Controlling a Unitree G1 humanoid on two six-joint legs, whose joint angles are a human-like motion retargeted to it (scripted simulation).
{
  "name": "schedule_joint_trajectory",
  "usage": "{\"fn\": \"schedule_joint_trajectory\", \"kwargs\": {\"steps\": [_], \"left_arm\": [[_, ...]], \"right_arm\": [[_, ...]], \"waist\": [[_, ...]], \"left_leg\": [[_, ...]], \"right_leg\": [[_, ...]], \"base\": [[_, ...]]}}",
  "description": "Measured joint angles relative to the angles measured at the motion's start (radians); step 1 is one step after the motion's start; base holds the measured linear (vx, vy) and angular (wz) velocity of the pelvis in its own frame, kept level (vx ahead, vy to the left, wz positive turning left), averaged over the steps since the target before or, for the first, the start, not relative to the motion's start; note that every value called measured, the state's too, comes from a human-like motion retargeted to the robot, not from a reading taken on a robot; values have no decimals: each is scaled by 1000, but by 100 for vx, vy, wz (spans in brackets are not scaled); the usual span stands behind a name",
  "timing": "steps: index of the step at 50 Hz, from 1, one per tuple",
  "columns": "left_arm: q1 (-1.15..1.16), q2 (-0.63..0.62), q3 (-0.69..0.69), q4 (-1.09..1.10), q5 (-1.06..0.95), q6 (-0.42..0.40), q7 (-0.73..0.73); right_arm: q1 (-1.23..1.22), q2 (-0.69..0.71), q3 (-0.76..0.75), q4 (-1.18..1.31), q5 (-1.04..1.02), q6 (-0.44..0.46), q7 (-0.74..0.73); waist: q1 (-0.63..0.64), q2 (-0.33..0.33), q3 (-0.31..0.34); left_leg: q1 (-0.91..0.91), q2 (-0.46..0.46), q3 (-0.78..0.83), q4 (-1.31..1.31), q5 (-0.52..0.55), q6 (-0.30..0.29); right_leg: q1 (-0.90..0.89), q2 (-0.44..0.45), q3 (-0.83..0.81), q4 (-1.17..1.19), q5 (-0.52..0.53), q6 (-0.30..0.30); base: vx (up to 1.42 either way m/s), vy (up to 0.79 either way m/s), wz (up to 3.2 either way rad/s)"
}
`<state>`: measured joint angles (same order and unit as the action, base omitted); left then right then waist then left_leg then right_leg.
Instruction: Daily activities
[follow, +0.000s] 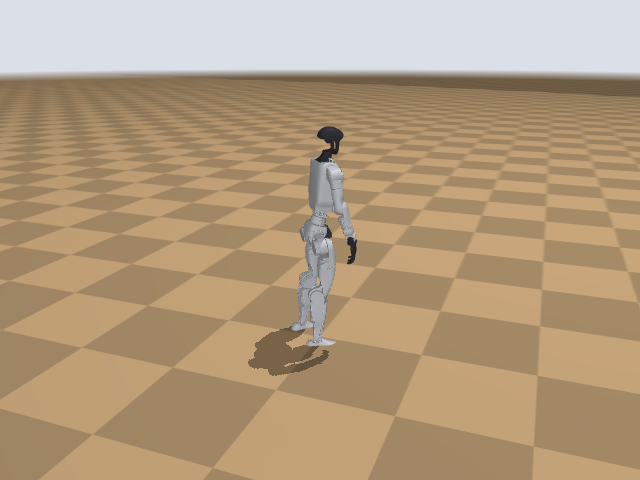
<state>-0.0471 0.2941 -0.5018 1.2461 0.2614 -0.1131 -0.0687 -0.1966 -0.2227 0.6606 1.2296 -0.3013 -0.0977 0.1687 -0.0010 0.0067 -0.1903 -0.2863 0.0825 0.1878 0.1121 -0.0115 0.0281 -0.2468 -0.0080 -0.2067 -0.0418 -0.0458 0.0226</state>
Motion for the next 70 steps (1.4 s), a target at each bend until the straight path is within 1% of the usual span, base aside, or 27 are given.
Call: {"fn": "schedule_joint_trajectory", "kwargs": {"steps": [3, 5, 8, 10, 15, 22, 27, 31, 33, 35, 36, 37, 38, 40, 42, 45, 47, 48, 50, 52, 53, 55, 57, 59, 62, 67, 70], "left_arm": [[-16, 14, 6, 2, -8, -2, -13], [-22, 20, 7, 5, -11, -2, -16], [-28, 23, 10, 13, -12, -1, -18], [-31, 23, 9, 19, -11, 0, -20], [-29, 13, 9, 37, -15, 3, -23], [-35, -24, 0, 33, -21, 3, -28], [-44, -17, -10, 35, -22, 0, -19], [-55, -8, -22, 30, -26, -6, -5], [-62, -7, -30, 29, -30, -9, 1], [-70, -9, -40, 28, -36, -10, 5], [-75, -11, -45, 27, -39, -9, 4], [-81, -13, -50, 27, -41, -7, 4], [-88, -13, -54, 26, -43, -5, 3], [-102, -14, -65, 26, -45, 0, 0], [-112, -18, -74, 25, -43, 7, -5], [-118, -25, -76, 25, -45, 16, -14], [-127, -28, -68, 26, -51, 21, -26], [-123, -32, -66, 27, -52, 21, -29], [-122, -35, -59, 29, -56, 21, -37], [-116, -36, -51, 28, -56, 20, -44], [-113, -36, -47, 27, -56, 18, -47], [-101, -40, -40, 27, -54, 16, -47], [-96, -34, -26, 25, -51, 14, -51], [-79, -37, -18, 28, -49, 12, -48], [-60, -34, -7, 38, -43, 12, -49], [-42, -26, 6, 63, -28, 15, -57], [-36, -21, 10, 81, -16, 17, -66]], "right_arm": [[-14, -1, -1, 0, -7, -2, 11], [-19, 4, 1, 3, -13, -3, 13], [-25, 13, 4, 9, -21, -2, 11], [-29, 16, 4, 15, -26, -2, 8], [-44, 6, 6, 32, -35, -3, -3], [-81, -4, 16, 26, -42, -7, -17], [-81, 6, 27, 3, -37, -13, -18], [-78, 10, 32, -18, -24, -18, -21], [-75, 11, 32, -28, -10, -19, -24], [-74, 9, 32, -36, 8, -18, -26], [-75, 7, 32, -40, 20, -16, -26], [-77, 5, 32, -43, 31, -14, -26], [-80, 3, 32, -45, 41, -11, -26], [-84, 1, 30, -46, 62, -5, -27], [-82, 4, 24, -40, 77, 1, -25], [-73, 13, 12, -19, 88, 10, -17], [-77, 19, 3, 6, 87, 15, -1], [-69, 23, 1, 17, 84, 19, 4], [-62, 30, -5, 42, 73, 24, 18], [-50, 38, -7, 62, 60, 28, 31], [-44, 43, -8, 70, 53, 29, 38], [-26, 49, -7, 82, 41, 29, 45], [-24, 54, -10, 91, 30, 25, 54], [-14, 55, -11, 94, 26, 22, 54], [-16, 53, -16, 89, 27, 13, 52], [-44, 45, -23, 56, 35, 0, 45], [-69, 42, -26, 29, 43, -6, 42]], "waist": [[15, -5, 64], [30, 2, 102], [61, 31, 142], [76, 52, 157], [98, 71, 163], [92, 48, 143], [79, 23, 140], [61, -3, 154], [47, -22, 170], [28, -53, 195], [19, -78, 212], [11, -104, 227], [8, -130, 239], [-6, -178, 261], [-25, -214, 276], [-45, -243, 288], [-52, -218, 293], [-53, -220, 295], [-52, -195, 292], [-46, -186, 287], [-41, -182, 285], [-30, -194, 285], [-21, -174, 274], [-13, -190, 278], [-14, -202, 277], [-37, -211, 267], [-61, -214, 255]], "left_leg": [[-24, 19, -14, 188, -67, -1], [-66, 38, -37, 328, -108, -16], [-137, 46, -118, 481, -206, -57], [-169, 56, -142, 547, -256, -68], [-199, 60, -141, 571, -293, -73], [-155, 42, -106, 499, -307, -57], [-79, 27, -77, 443, -337, -34], [14, -3, -59, 379, -348, -19], [72, -31, -55, 338, -347, -12], [141, -80, -51, 290, -341, -1], [180, -118, -48, 259, -335, 5], [218, -156, -42, 225, -326, 12], [254, -193, -34, 187, -315, 19], [326, -264, -37, 96, -277, 33], [394, -320, -62, 1, -228, 40], [483, -361, -104, -132, -157, 41], [504, -333, -120, -158, -149, 32], [512, -335, -127, -160, -147, 30], [514, -305, -137, -154, -154, 20], [519, -290, -146, -152, -153, 14], [521, -283, -150, -151, -153, 12], [534, -294, -155, -157, -142, 13], [525, -259, -150, -150, -150, 8], [535, -271, -145, -155, -139, 11], [535, -268, -129, -156, -135, 13], [508, -249, -77, -154, -147, 16], [478, -236, -33, -153, -156, 15]], "right_leg": [[65, 5, 8, 6, -21, -5], [103, 21, 17, 7, -28, -8], [138, 68, 34, 6, -30, -13], [152, 97, 41, 5, -32, -16], [165, 127, 50, 3, -36, -14], [178, 115, 56, 9, -59, -2], [190, 91, 53, 77, -120, 4], [176, 52, 46, 237, -218, 8], [155, 21, 53, 389, -316, 0], [116, -31, 62, 614, -441, -12], [84, -81, 60, 746, -470, -10], [56, -140, 48, 877, -474, -10], [35, -220, 16, 1005, -426, -14], [-11, -344, 2, 1194, -356, -25], [-61, -398, 38, 1283, -349, -25], [-117, -424, 76, 1303, -350, -19], [-133, -384, 69, 1234, -333, -18], [-139, -379, 76, 1201, -328, -13], [-141, -331, 71, 1106, -297, -8], [-139, -301, 73, 1028, -265, 0], [-135, -288, 72, 995, -247, 3], [-132, -294, 80, 971, -231, 8], [-109, -259, 51, 912, -206, 0], [-107, -270, 57, 915, -204, 2], [-107, -261, 59, 901, -190, 9], [-138, -219, 72, 869, -156, 25], [-177, -187, 86, 843, -138, 45]], "base": [[4, -9, -16], [-1, -5, -38], [-1, -2, -53], [2, -1, -40], [4, 2, -27], [9, 7, -16], [14, 11, -6], [16, 13, 8], [15, 13, 28], [14, 11, 37], [14, 10, 29], [13, 10, 10], [14, 11, 3], [13, 11, 17], [13, 8, 48], [14, 4, 48], [15, 1, 42], [13, -1, 40], [13, -2, 33], [10, -3, 24], [8, -4, 14], [5, -4, 3], [3, -2, -4], [-1, -2, -9], [-3, -3, -27], [-7, -1, -49], [-10, -2, -71]]}}
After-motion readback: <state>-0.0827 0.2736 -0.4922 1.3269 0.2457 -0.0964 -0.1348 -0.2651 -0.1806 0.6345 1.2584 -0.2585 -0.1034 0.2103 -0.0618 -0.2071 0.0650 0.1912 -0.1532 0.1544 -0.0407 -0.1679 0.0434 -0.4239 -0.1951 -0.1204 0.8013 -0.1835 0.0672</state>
